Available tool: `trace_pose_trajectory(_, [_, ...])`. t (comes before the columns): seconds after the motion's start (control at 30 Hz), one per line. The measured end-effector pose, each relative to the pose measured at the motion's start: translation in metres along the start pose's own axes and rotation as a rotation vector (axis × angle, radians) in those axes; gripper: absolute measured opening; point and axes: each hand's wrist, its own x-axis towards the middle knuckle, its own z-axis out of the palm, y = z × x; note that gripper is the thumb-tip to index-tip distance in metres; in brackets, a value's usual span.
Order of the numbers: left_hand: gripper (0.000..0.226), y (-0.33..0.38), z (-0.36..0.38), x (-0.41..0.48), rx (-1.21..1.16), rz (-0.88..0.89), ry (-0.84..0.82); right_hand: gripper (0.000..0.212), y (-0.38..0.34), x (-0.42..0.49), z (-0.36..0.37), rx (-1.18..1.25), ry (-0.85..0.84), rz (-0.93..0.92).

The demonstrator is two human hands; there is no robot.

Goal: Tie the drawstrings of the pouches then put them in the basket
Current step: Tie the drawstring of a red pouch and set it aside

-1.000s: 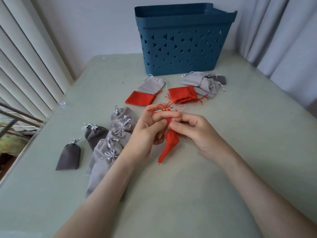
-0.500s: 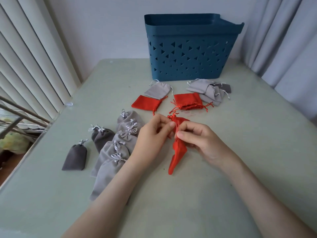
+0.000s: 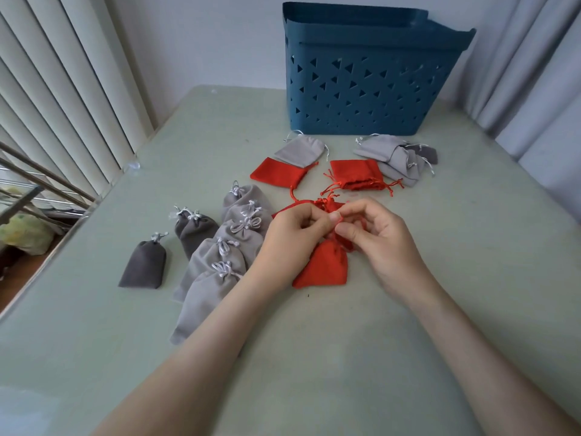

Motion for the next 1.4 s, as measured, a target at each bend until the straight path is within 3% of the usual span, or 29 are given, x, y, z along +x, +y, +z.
trace_pose_trajectory(0.13, [0.032,0.001,0.0,-0.001,-0.101,-0.053,-0.078,0.017,-0.001,0.0,-0.003,-0.016,0.041,-0.021])
trace_pose_trajectory(0.23, [0.037,0.002,0.002,-0.003,-0.122,-0.049,-0.138,0.023,-0.003,0.0,-0.003,-0.013,0.07,-0.031])
trace_pose_trajectory(0.37, [0.026,0.004,0.002,-0.005,-0.042,-0.004,-0.223,0.022,-0.003,0.0,-0.005,0.01,0.101,-0.025])
trace_pose_trajectory(0.5, [0.022,0.0,0.001,-0.004,0.028,0.018,-0.192,0.003,-0.006,-0.001,-0.006,-0.035,-0.001,-0.005])
trace_pose_trajectory(0.63, [0.025,-0.004,-0.001,-0.001,-0.014,0.012,-0.051,0.024,-0.005,0.001,-0.012,-0.094,-0.054,0.082])
trace_pose_trajectory(0.77, [0.021,-0.003,0.001,-0.003,-0.063,0.026,-0.005,0.032,-0.002,-0.001,-0.011,-0.225,-0.145,0.18])
trace_pose_trajectory(1.0, [0.011,0.003,-0.001,-0.005,-0.368,-0.011,-0.122,0.03,-0.014,-0.005,-0.015,0.057,-0.338,0.164])
trace_pose_trajectory(1.07, [0.014,0.005,-0.001,-0.004,-0.356,-0.005,-0.129,0.025,-0.014,-0.005,-0.015,0.059,-0.337,0.168])
trace_pose_trajectory(1.2, [0.019,0.005,0.0,-0.004,-0.272,-0.031,-0.05,0.022,-0.007,-0.003,-0.012,-0.175,-0.249,0.177])
trace_pose_trajectory(1.4, [0.024,-0.008,-0.001,-0.003,0.105,0.003,-0.007,0.017,0.011,0.003,-0.016,-0.705,-0.162,-0.032])
